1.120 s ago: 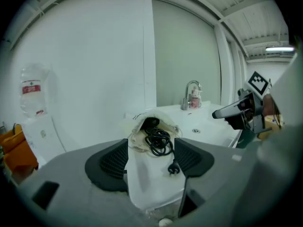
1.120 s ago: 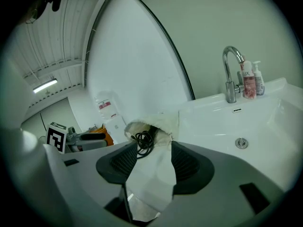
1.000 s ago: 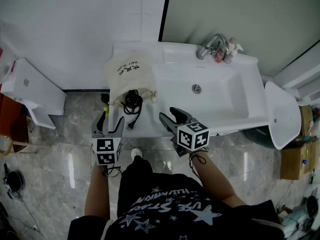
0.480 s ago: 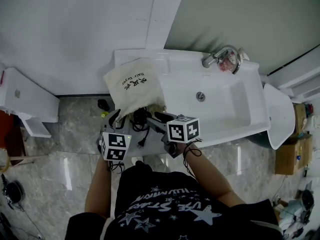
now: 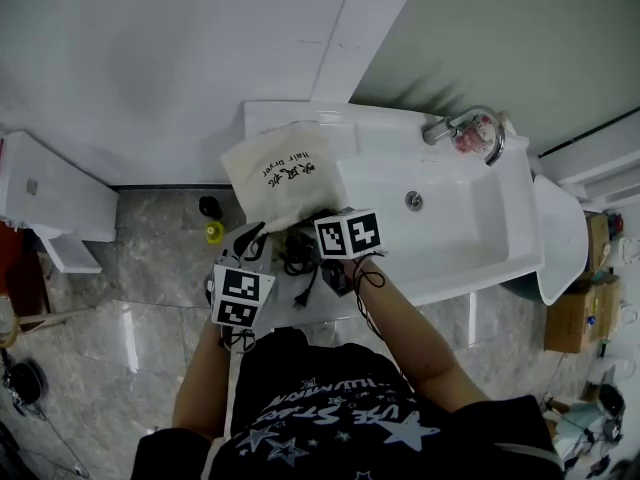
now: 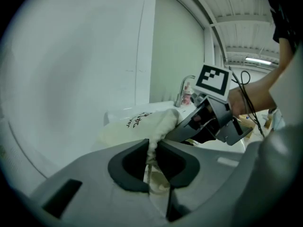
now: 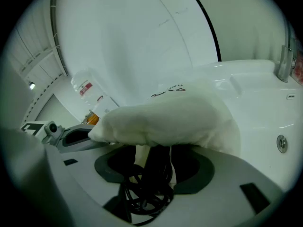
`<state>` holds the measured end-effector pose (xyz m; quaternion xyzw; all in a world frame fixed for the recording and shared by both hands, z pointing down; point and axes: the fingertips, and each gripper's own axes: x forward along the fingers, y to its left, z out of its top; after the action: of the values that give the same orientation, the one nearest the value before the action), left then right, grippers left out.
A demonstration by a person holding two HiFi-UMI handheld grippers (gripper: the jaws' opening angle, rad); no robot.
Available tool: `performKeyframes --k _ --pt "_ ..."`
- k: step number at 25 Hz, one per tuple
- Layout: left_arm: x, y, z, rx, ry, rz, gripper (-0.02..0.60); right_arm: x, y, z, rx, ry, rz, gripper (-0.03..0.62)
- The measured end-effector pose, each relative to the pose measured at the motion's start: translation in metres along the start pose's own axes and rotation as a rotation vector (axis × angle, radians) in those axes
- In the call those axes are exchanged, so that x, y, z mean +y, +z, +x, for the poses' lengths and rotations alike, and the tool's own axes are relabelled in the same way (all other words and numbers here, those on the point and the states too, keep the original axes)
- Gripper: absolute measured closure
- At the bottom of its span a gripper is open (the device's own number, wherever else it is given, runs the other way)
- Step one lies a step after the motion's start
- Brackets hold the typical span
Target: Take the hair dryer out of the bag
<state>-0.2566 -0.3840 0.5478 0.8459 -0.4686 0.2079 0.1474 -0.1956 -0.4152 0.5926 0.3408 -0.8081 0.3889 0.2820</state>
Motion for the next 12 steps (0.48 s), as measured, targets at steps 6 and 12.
performKeyframes --k 6,12 --pt "0.001 -0.004 0.001 -0.012 -0.035 -0.009 0.529 -0.008 0.001 0.027 0.051 -0.095 -0.046 0.358" --pt "0.000 -0.004 -0.001 -0.016 -0.064 -0.007 0.529 -0.015 0.000 0.042 0.100 -0.174 -0.094 0.383"
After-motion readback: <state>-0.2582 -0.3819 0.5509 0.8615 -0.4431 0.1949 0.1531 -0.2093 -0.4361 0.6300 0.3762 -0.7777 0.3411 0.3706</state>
